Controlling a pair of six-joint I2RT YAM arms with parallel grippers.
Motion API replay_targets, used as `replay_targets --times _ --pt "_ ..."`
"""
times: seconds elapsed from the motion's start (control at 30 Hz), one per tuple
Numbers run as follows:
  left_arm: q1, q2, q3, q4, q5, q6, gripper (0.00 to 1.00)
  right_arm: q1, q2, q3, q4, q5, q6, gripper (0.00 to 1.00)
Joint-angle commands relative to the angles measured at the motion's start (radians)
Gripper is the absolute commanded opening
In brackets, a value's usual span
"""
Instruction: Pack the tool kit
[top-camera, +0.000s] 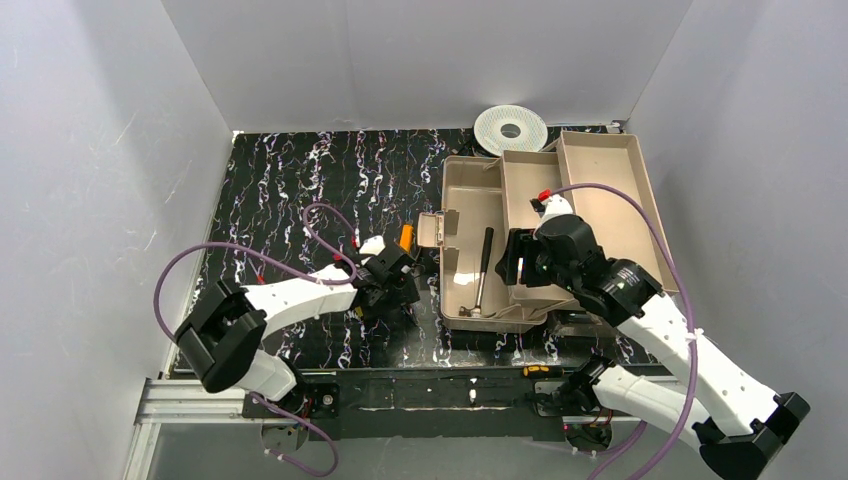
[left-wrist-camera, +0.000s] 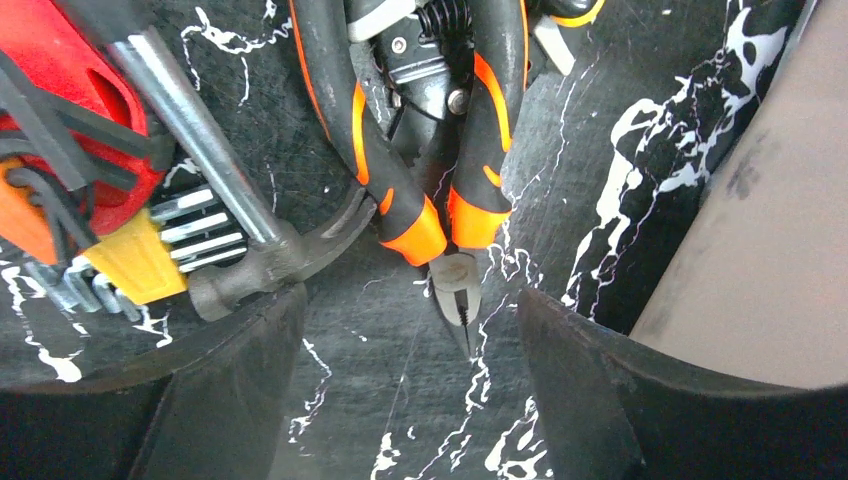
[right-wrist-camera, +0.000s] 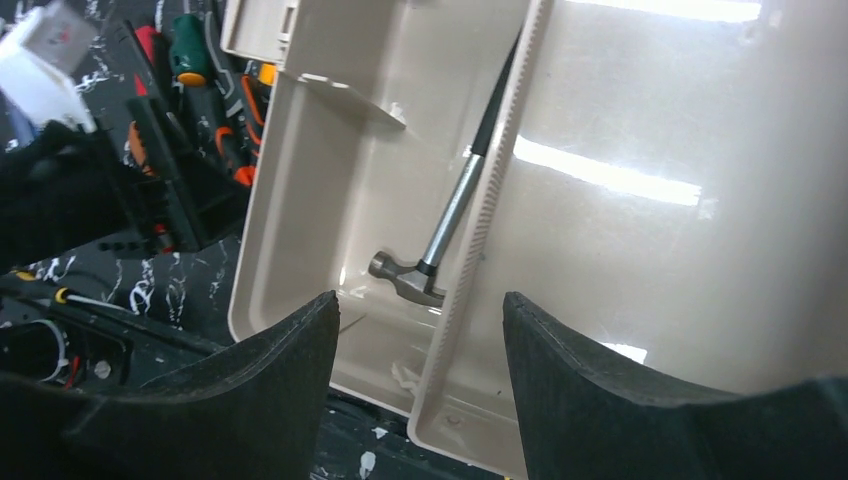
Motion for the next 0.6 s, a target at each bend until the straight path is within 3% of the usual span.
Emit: replay_targets --times 0.0,0.23,0.4,0.5,0.57 --pt "-0.012 0.049 0.041 -0.011 -0.064 -0.103 0.74 -0.003 -0.001 -0.001 0.06 -0.075 -0.03 0.69" --pt "-0.014 0.176 0.141 -0.153 -0.149 -0.174 0.63 -0.003 0.003 0.003 0.065 -0.094 -0.023 0.69" --pt "-0.014 0.251 0.177 -0.162 -0.163 -0.183 0.57 -0.003 -0.013 0.002 0.075 -0.098 -0.02 0.69" --pt "-0.014 0.279 0.192 -0.156 -0.187 -0.172 0.47 -0.005 -0.018 0.002 0.08 -0.106 -0.017 0.69" --pt "-0.013 0.29 0.206 -0.146 -0.19 -0.137 0.33 -0.004 -0.02 0.001 0.08 -0.111 -0.015 0.69"
